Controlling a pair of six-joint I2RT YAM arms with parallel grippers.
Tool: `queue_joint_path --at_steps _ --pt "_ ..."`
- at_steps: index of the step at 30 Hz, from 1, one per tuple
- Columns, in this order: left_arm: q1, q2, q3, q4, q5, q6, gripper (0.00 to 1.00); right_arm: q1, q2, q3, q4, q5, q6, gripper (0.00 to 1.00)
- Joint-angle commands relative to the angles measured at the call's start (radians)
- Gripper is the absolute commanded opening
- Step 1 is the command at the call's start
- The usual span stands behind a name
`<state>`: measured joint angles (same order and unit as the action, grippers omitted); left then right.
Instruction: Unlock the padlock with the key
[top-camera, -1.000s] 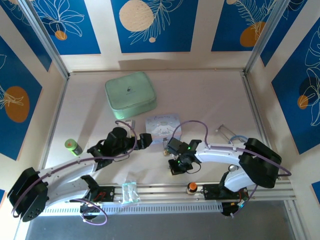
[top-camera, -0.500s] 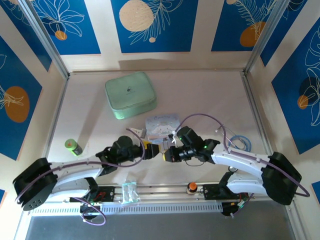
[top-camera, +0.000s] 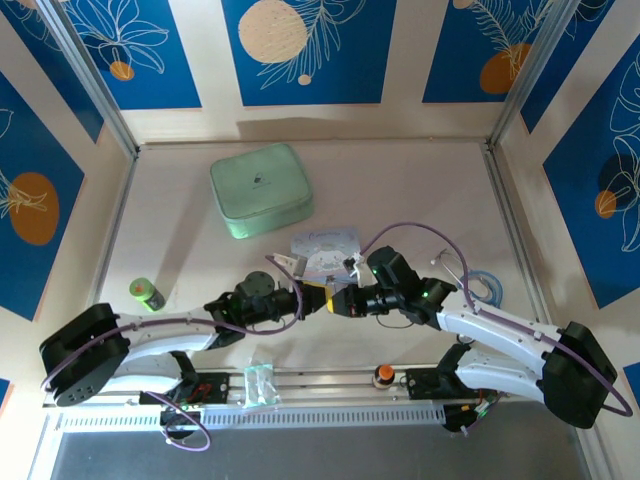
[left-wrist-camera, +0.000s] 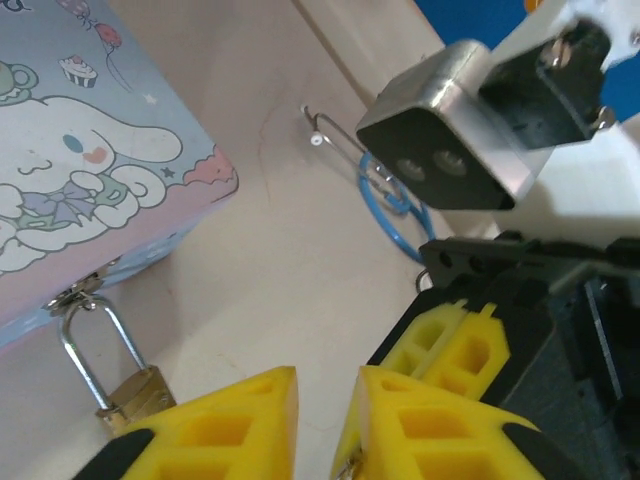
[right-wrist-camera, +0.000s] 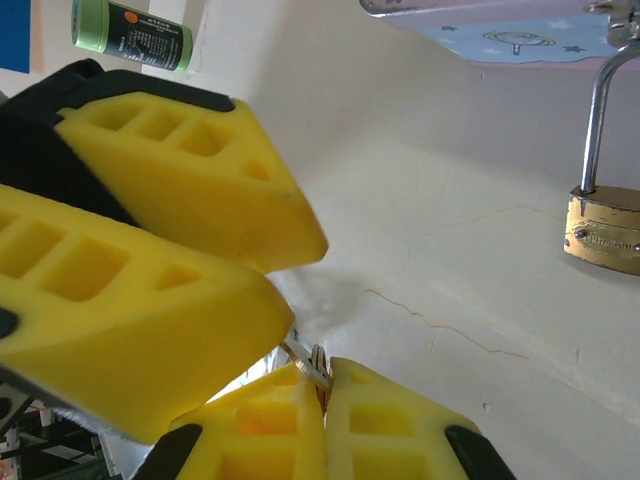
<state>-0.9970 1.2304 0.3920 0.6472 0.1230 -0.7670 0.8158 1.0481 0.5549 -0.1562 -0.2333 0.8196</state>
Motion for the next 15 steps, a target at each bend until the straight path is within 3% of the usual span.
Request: queue_joint_path --at_steps 1,4,7,9,12,15 --pt "-0.008 0.009 0.011 0.051 -0.012 -0.008 0.16 -0.001 -0.020 -0.016 0.004 -0.040 0.007 0.00" --pt "-0.009 0.018 0.024 0.027 -0.002 -0.015 0.00 -0.007 -0.021 -0.025 0.028 -0.048 0.017 0.00" --pt "-0.008 0.000 0.028 -0.010 -0.021 -0.014 0.00 -0.004 -0.024 -0.028 0.063 -0.072 0.009 0.11" --pt "-0.008 -0.023 0.041 -0.060 -0.048 -0.009 0.00 -0.003 -0.038 -0.036 0.078 -0.073 0.001 0.24" --pt "-0.007 -0.059 0.071 -0.138 -0.077 0.000 0.00 -0.010 -0.074 -0.043 0.083 -0.064 -0.009 0.55" --pt "0.001 -0.102 0.086 -0.207 -0.132 -0.045 0.00 -0.027 -0.153 -0.079 0.119 -0.024 0.006 0.66"
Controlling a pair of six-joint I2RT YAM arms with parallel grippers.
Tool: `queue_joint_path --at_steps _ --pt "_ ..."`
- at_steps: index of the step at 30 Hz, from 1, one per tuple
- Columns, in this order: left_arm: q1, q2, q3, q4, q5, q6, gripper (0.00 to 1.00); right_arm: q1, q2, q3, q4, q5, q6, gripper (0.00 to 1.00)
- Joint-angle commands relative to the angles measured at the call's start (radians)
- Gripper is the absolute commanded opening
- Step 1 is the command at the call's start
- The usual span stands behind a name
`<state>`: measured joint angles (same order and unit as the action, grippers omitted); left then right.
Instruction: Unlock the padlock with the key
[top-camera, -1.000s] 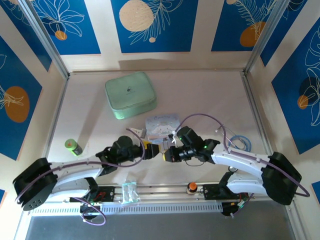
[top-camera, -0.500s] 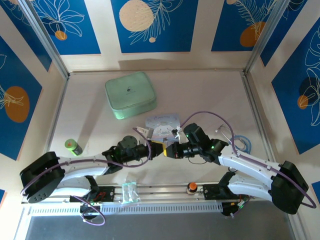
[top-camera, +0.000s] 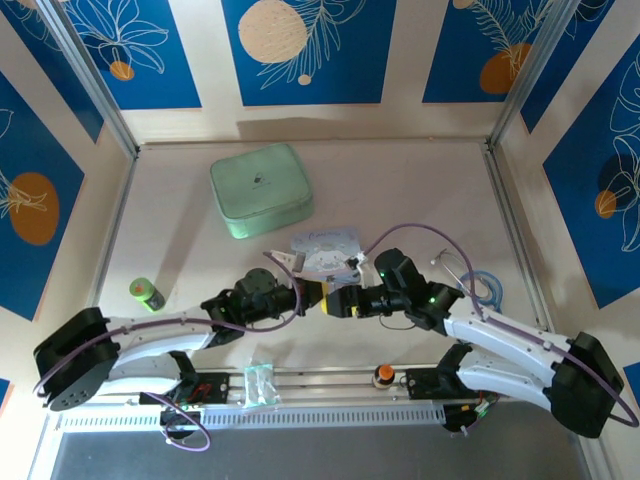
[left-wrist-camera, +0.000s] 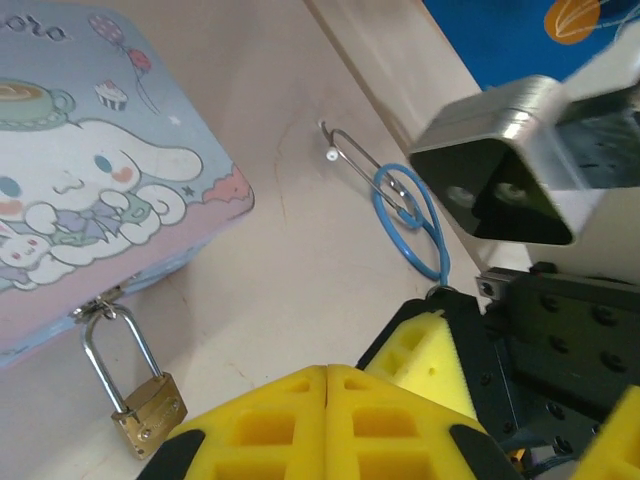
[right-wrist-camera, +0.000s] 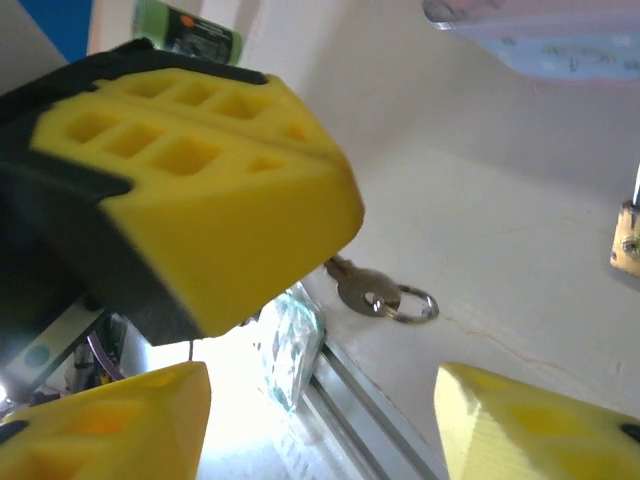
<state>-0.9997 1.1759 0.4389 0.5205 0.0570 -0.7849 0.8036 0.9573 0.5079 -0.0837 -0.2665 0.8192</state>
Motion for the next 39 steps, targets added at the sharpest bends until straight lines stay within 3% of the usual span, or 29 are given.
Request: queue_joint_path --at_steps 1,2,5,10,15,19,23,28,33,39 --pt "0.008 -0.062 0.035 -0.083 -0.077 -0.052 0.00 -0.025 -0.094 -0.055 0.079 0.027 0.026 0.69" --pt "0.012 -0.077 0.033 -0.077 -0.081 -0.073 0.00 -0.037 -0.124 -0.074 0.114 0.038 0.037 0.73" --pt "0.023 -0.117 0.035 -0.064 -0.074 -0.120 0.00 -0.053 -0.191 -0.095 0.174 0.064 0.025 0.99" --pt "0.033 -0.172 0.040 -0.052 -0.062 -0.193 0.00 -0.073 -0.217 -0.084 0.240 0.050 0.004 1.00" --pt "0.033 -0.180 0.062 0.017 -0.019 -0.227 0.00 -0.096 -0.191 -0.144 0.508 -0.024 0.092 0.86" --pt "0.033 -0.178 0.078 0.064 -0.002 -0.231 0.00 -0.119 -0.165 -0.128 0.551 -0.094 0.123 0.66" --pt "0.032 -0.158 0.083 0.112 0.002 -0.232 0.00 -0.100 -0.122 -0.103 0.562 -0.112 0.143 0.62" --pt "0.032 -0.148 0.092 0.149 0.003 -0.237 0.00 -0.098 -0.057 -0.125 0.716 -0.146 0.210 0.52" --pt "0.032 -0.162 0.112 0.070 -0.014 -0.207 0.00 -0.091 -0.058 -0.131 0.744 -0.133 0.217 0.43" --pt "0.032 -0.168 0.090 0.094 -0.030 -0.218 0.00 -0.090 -0.077 -0.154 0.742 -0.108 0.218 0.26"
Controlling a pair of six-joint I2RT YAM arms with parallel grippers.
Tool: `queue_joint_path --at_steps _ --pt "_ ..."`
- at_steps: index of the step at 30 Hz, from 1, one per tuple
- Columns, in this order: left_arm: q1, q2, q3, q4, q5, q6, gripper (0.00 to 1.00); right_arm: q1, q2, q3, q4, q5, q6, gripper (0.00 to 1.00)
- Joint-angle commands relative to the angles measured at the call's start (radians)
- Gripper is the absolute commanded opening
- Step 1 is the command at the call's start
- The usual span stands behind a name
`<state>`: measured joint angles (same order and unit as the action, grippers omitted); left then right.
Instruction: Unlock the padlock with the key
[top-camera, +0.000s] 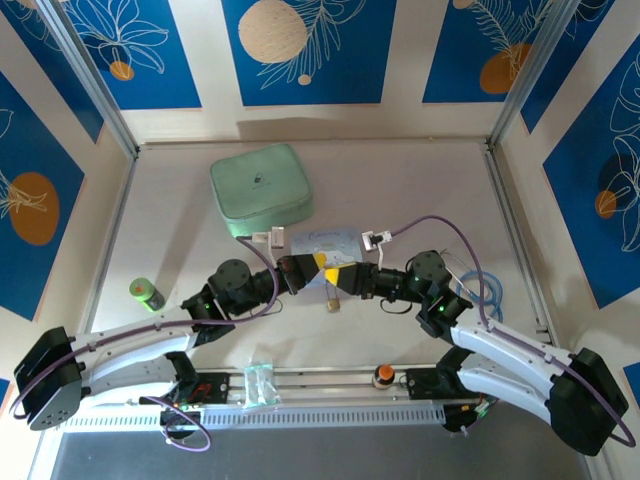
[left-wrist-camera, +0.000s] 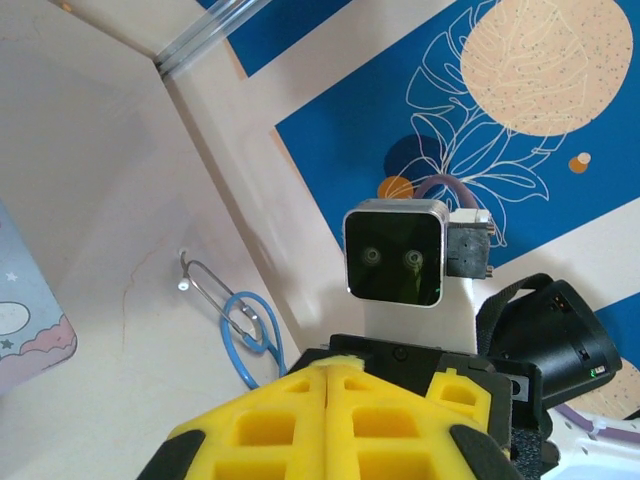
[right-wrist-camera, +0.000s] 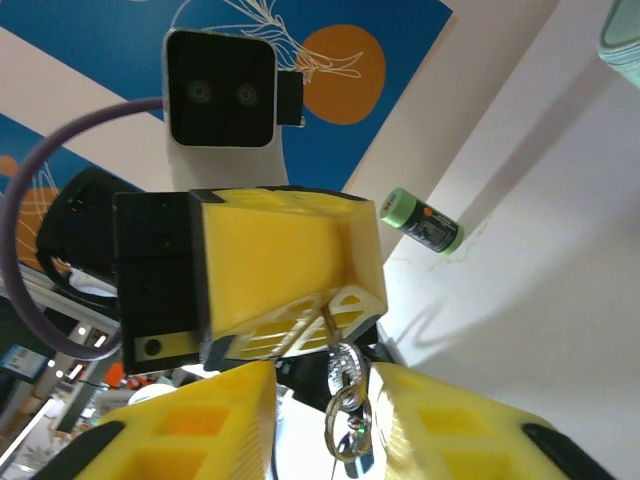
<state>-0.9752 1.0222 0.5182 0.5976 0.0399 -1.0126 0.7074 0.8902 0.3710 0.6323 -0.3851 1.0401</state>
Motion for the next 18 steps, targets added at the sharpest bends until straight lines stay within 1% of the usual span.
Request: queue_joint_path --at_steps 1,5,7,12,14,16,18 --pt "0.007 -0.008 0.014 0.017 -0.008 0.010 0.00 0.007 -0.004 -0.017 0.029 0.010 0.000 0.25" --pt "0.007 -0.001 -0.004 0.052 -0.007 -0.005 0.00 0.012 0.021 -0.032 0.076 0.006 0.015 0.19" --pt "0.007 -0.008 -0.007 0.040 -0.016 -0.004 0.00 0.012 0.013 -0.042 0.085 0.022 0.019 0.15" --pt "0.007 -0.007 -0.009 0.026 -0.014 0.006 0.00 0.030 -0.021 -0.046 0.038 0.054 -0.011 0.08" --pt "0.007 -0.001 -0.014 0.031 -0.012 0.001 0.00 0.032 -0.032 -0.053 0.031 0.066 -0.018 0.09" --pt "0.007 0.003 -0.024 0.046 -0.014 -0.008 0.00 0.030 -0.044 -0.062 0.023 0.088 -0.010 0.16" --pt "0.007 -0.001 -0.027 0.048 -0.016 -0.011 0.00 0.024 -0.052 -0.072 0.026 0.104 -0.004 0.18"
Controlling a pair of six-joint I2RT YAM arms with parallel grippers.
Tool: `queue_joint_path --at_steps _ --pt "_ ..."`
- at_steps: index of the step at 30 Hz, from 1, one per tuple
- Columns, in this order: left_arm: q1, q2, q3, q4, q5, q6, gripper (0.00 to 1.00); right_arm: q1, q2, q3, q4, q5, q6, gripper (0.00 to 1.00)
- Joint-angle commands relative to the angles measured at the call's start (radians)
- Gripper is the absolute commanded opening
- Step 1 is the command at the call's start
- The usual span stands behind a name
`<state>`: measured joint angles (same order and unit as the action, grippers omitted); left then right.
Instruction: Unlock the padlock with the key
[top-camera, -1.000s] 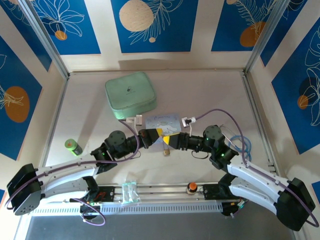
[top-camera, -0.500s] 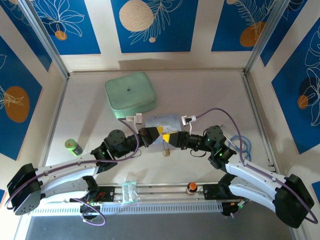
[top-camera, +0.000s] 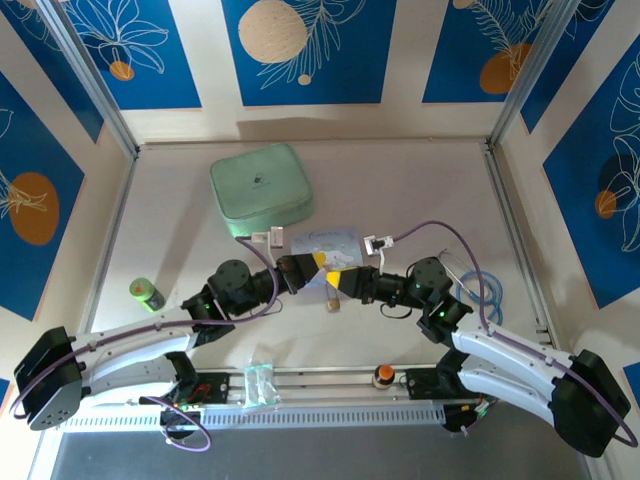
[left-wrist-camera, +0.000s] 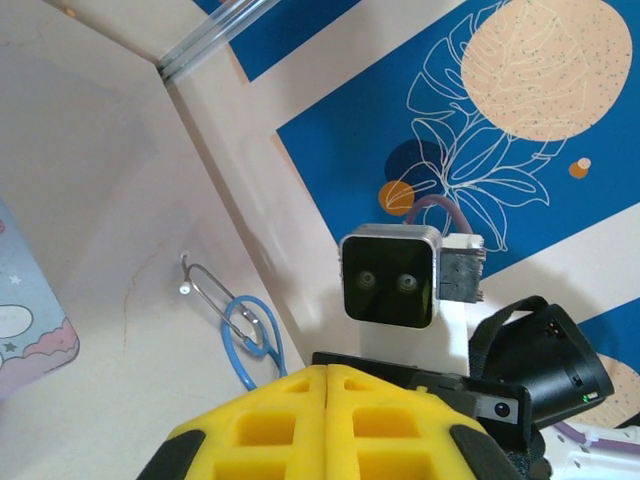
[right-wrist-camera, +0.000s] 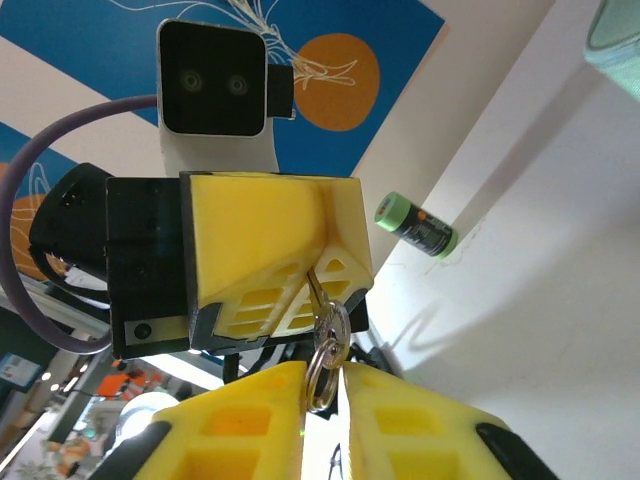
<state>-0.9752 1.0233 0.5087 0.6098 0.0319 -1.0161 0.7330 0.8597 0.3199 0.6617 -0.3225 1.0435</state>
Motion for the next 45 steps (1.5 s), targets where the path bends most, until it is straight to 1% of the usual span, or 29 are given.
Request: queue_joint_path --at_steps 1,3,7,15,19,22,29,34,41,42,43,44,45 --pt "0.007 -0.006 -0.018 0.032 -0.008 -0.007 0.00 -0.006 -0.025 -0.024 0.002 0.043 -0.008 0.19" --pt "0.007 -0.009 -0.018 0.022 -0.007 0.000 0.00 -0.009 -0.026 -0.019 0.014 0.037 -0.019 0.22" --pt "0.007 -0.008 -0.029 0.041 -0.006 -0.007 0.00 -0.006 0.010 0.020 0.008 0.015 -0.036 0.23" --pt "0.007 -0.025 -0.039 0.027 -0.013 0.000 0.00 -0.001 0.047 0.014 0.094 0.017 -0.026 0.18" --pt "0.007 -0.035 -0.047 0.029 -0.017 -0.002 0.00 0.000 0.062 0.028 0.088 0.016 -0.034 0.20" --pt "0.007 -0.040 -0.047 0.020 -0.017 -0.002 0.00 0.001 0.084 0.034 0.107 0.006 -0.030 0.17" --pt "0.007 -0.022 -0.059 0.066 -0.003 -0.016 0.00 0.015 0.111 0.037 0.159 0.009 -0.026 0.18" --pt "0.007 -0.040 -0.064 0.038 -0.027 -0.016 0.00 0.019 0.109 0.028 0.166 0.005 -0.029 0.09" --pt "0.009 -0.058 -0.077 0.027 -0.048 -0.010 0.00 0.019 0.101 0.013 0.174 0.009 -0.023 0.02" --pt "0.009 -0.060 -0.080 0.027 -0.054 -0.011 0.08 0.020 0.098 0.010 0.172 0.011 -0.023 0.01" --pt "0.009 -0.064 -0.081 0.018 -0.065 -0.010 0.20 0.018 0.092 0.006 0.165 0.015 -0.024 0.00" --pt "0.009 -0.070 -0.081 0.006 -0.073 -0.006 0.33 0.019 0.084 0.003 0.144 0.023 -0.025 0.00" --pt "0.009 -0.080 -0.077 -0.017 -0.085 0.005 0.49 0.017 0.070 0.006 0.096 0.039 -0.026 0.00"
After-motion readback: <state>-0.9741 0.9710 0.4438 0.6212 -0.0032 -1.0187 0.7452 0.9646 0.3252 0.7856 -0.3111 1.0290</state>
